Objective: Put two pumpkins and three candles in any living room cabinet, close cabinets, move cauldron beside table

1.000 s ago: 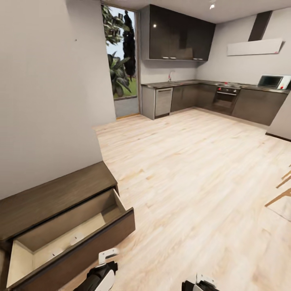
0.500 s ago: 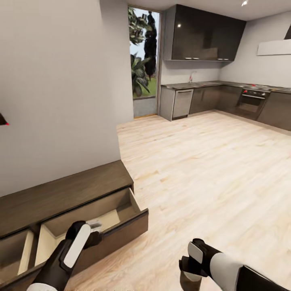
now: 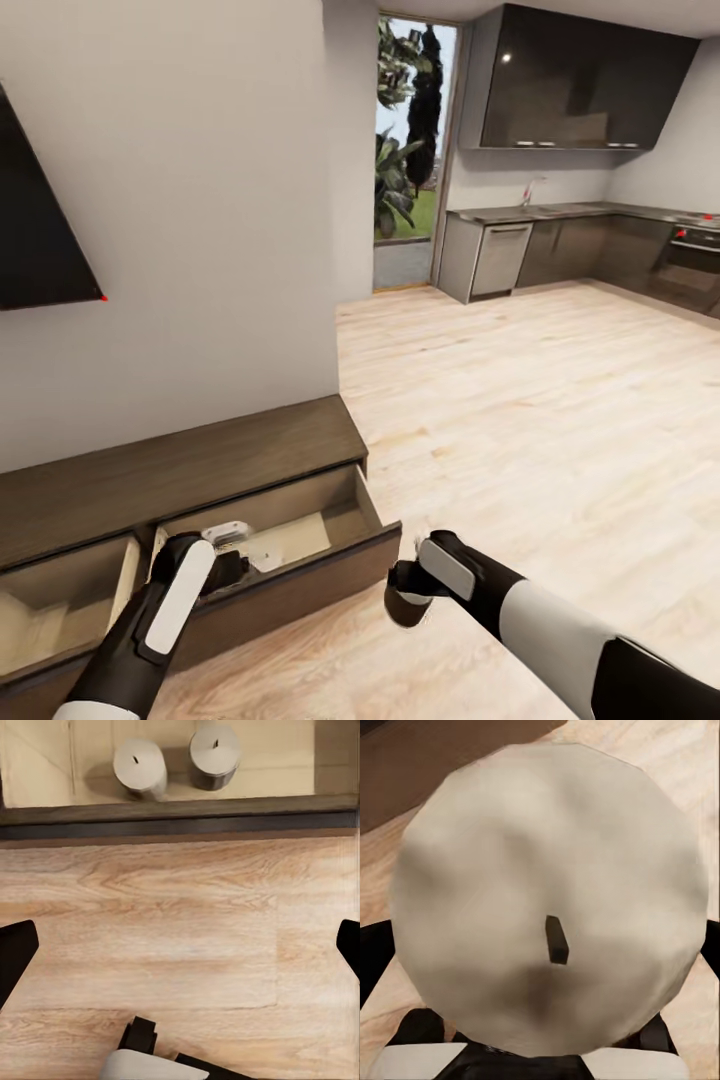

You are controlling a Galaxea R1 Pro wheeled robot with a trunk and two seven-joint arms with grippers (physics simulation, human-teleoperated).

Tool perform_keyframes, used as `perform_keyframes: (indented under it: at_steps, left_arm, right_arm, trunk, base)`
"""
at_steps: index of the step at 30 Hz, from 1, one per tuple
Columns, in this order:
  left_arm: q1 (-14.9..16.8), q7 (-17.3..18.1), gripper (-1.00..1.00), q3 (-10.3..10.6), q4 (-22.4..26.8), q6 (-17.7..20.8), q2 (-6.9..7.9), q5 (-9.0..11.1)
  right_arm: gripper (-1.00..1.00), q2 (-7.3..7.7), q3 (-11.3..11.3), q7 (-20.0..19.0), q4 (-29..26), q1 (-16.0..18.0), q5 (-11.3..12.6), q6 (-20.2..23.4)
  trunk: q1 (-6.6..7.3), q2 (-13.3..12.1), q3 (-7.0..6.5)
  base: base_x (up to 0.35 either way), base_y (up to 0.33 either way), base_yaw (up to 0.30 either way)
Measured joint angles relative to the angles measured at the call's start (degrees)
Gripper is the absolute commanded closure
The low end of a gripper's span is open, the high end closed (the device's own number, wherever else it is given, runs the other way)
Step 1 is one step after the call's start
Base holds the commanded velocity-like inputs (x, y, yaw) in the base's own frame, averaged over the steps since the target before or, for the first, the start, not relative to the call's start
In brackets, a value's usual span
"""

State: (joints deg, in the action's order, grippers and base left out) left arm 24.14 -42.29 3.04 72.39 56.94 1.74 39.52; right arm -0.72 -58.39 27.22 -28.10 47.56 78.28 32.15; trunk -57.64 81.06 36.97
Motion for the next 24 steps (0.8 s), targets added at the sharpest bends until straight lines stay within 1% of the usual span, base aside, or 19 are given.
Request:
perform_keyframes:
  at_steps: [1,2,4,6,8,12,17,24]
  left_arm:
    - [-0.1,0.0,-1.00,0.0,2.2,0.0,0.02,0.0]
    - [-0.2,0.0,-1.00,0.0,4.9,0.0,0.04,0.0]
    - [-0.4,0.0,-1.00,-0.1,7.2,0.0,-0.01,0.1]
    - [-0.6,0.0,-1.00,-0.1,8.1,0.0,-0.03,0.2]
    - [-0.6,0.0,-1.00,0.0,8.6,0.0,-0.14,0.2]
    - [-0.7,0.0,-1.00,0.1,8.7,-0.1,-0.58,0.3]
    - [-0.7,0.0,-1.00,0.4,8.7,-0.2,-0.92,0.3]
    - [-0.7,0.0,-1.00,0.4,8.7,-0.3,-1.03,0.4]
  right_arm:
    - [1.00,0.04,0.1,2.3,-1.1,0.0,-0.2,-0.1]
    - [1.00,0.05,0.1,3.6,-1.7,0.0,-0.1,-0.9]
    - [1.00,0.07,0.1,4.3,-2.1,0.0,0.1,-2.3]
    - [1.00,0.15,0.1,4.6,-3.2,0.0,0.2,-3.0]
    - [1.00,0.65,0.0,4.7,-5.4,0.0,0.2,-3.3]
    - [1.00,1.16,-0.1,4.9,-6.6,0.0,0.2,-3.4]
    - [1.00,1.25,-0.1,5.1,-6.5,0.0,0.2,-3.5]
    - [1.00,1.20,-0.3,5.4,-6.5,0.0,0.2,-3.4]
  trunk:
    - [0.22,-0.4,-0.17]
    - [0.44,-0.8,-0.35]
    - [0.88,-1.6,-0.70]
    - [1.32,-2.4,-1.06]
    - [1.76,-3.2,-1.41]
    - [2.63,-4.8,-2.06]
    - [3.73,-6.8,-2.83]
    - [5.27,-9.6,-3.91]
  base:
    - [0.000,0.000,0.253]
    - [0.000,0.000,0.247]
    - [0.000,0.000,0.242]
    - [0.000,0.000,0.239]
    - [0.000,0.000,0.237]
    - [0.000,0.000,0.243]
    - [0.000,0.000,0.248]
    - [0.000,0.000,0.260]
